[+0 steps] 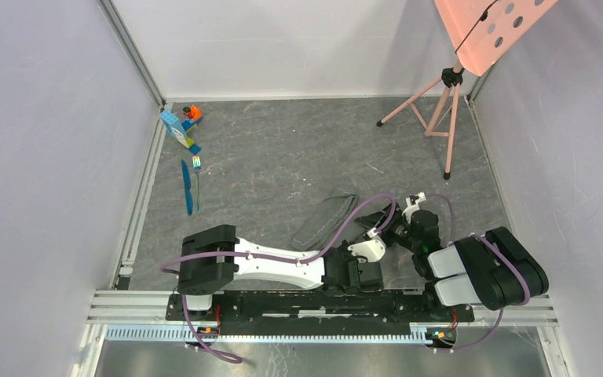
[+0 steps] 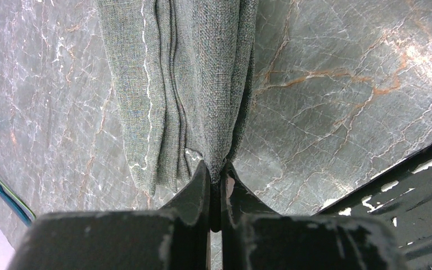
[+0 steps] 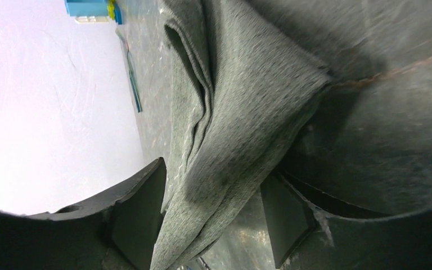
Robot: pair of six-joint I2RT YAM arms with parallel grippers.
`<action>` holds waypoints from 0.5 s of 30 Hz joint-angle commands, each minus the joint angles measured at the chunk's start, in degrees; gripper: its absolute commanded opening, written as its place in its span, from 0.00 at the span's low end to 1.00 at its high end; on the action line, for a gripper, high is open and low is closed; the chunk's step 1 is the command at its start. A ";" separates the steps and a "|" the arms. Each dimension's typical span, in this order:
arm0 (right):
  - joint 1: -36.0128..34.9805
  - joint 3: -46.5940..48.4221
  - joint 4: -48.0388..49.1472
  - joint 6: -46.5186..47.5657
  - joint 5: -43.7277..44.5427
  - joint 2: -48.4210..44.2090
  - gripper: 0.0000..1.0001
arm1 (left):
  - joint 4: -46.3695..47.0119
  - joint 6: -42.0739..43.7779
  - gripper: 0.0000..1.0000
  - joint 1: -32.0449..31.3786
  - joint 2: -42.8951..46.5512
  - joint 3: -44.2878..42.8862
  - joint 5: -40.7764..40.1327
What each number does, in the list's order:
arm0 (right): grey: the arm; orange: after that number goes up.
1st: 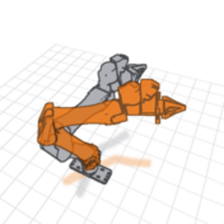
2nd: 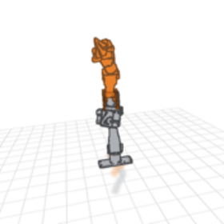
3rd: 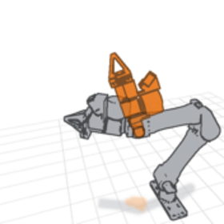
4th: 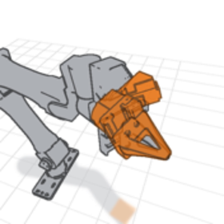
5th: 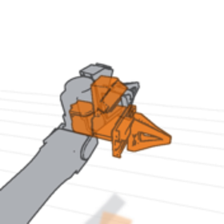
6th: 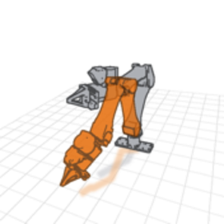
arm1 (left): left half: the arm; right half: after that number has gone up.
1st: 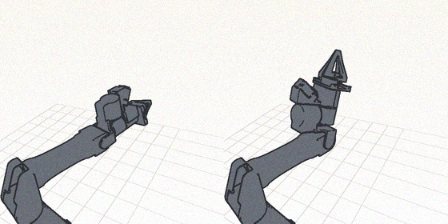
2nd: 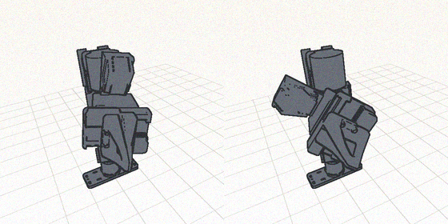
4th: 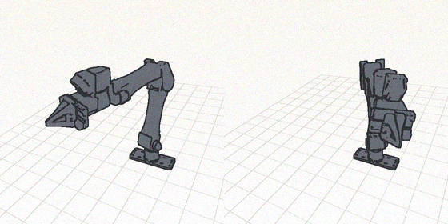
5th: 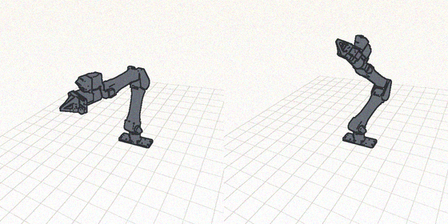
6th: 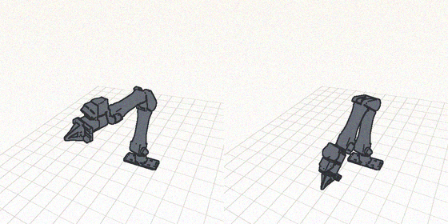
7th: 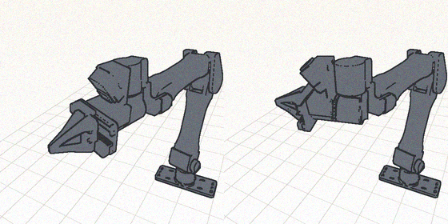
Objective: Fold the napkin into a case and place the utensils inside
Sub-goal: Fold the 2/3-rectangle-folded napkin at the center of the board.
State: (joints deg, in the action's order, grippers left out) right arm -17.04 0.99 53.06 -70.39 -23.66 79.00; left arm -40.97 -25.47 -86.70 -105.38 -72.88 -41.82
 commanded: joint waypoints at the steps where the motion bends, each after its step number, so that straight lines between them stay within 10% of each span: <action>1: 2.25 -1.46 3.94 2.52 0.25 2.75 0.65 | 1.40 -3.02 0.02 0.15 2.99 0.45 -0.62; 10: 4.33 -1.39 6.29 3.54 -0.25 5.16 0.53 | 2.08 -3.00 0.02 0.18 2.82 0.89 -0.23; 15: 4.45 1.56 1.53 9.14 -0.51 3.37 0.23 | 3.29 -2.61 0.05 0.31 2.75 0.60 3.69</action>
State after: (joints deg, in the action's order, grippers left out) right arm -12.95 1.04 56.80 -67.20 -24.32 83.77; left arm -40.14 -25.50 -86.70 -105.16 -72.18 -41.10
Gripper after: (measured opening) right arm 0.353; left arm 0.068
